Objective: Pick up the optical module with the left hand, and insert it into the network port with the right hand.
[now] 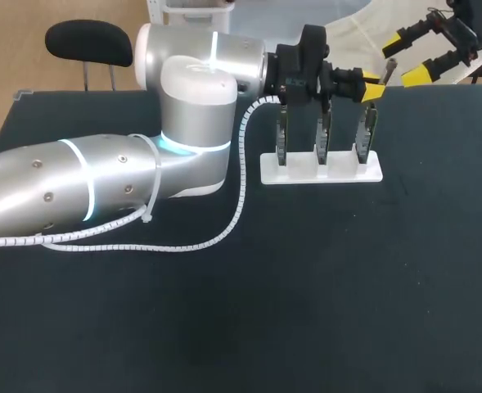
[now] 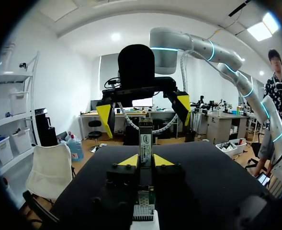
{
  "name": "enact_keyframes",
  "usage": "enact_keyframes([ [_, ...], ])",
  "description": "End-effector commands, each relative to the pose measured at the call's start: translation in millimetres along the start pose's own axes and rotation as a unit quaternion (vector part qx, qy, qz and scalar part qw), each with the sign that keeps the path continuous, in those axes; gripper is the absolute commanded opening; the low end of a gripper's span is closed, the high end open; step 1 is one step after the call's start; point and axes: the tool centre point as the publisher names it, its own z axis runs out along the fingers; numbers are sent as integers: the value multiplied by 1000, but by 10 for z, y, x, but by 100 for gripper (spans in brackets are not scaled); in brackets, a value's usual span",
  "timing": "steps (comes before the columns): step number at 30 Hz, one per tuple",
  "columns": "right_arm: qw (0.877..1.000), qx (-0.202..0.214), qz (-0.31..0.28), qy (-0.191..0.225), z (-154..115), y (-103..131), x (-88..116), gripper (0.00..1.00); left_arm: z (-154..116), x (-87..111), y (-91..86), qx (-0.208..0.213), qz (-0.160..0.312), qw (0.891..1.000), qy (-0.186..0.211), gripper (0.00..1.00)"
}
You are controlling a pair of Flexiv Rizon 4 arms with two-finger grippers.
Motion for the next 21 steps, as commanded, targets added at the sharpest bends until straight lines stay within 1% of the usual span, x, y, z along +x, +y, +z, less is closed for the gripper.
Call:
enact_keyframes([
  [1, 1000, 5, 0, 1, 31, 43, -1, 100, -3, -3, -10, -2, 0, 1000, 1, 0],
  [5, 1000, 6, 2, 2, 40, 45, 3, 100, -3, -3, -10, -2, 0, 1000, 1, 0],
  [9, 1000, 19, 6, 2, 51, 38, 7, 100, -3, -3, -10, -2, 0, 1000, 1, 0],
  [13, 1000, 23, 8, 0, 58, 28, 7, 100, -3, -3, -10, -2, 0, 1000, 1, 0],
  [21, 1000, 26, 11, 0, 75, 18, 10, 100, -3, -3, -10, -2, 0, 1000, 1, 0],
])
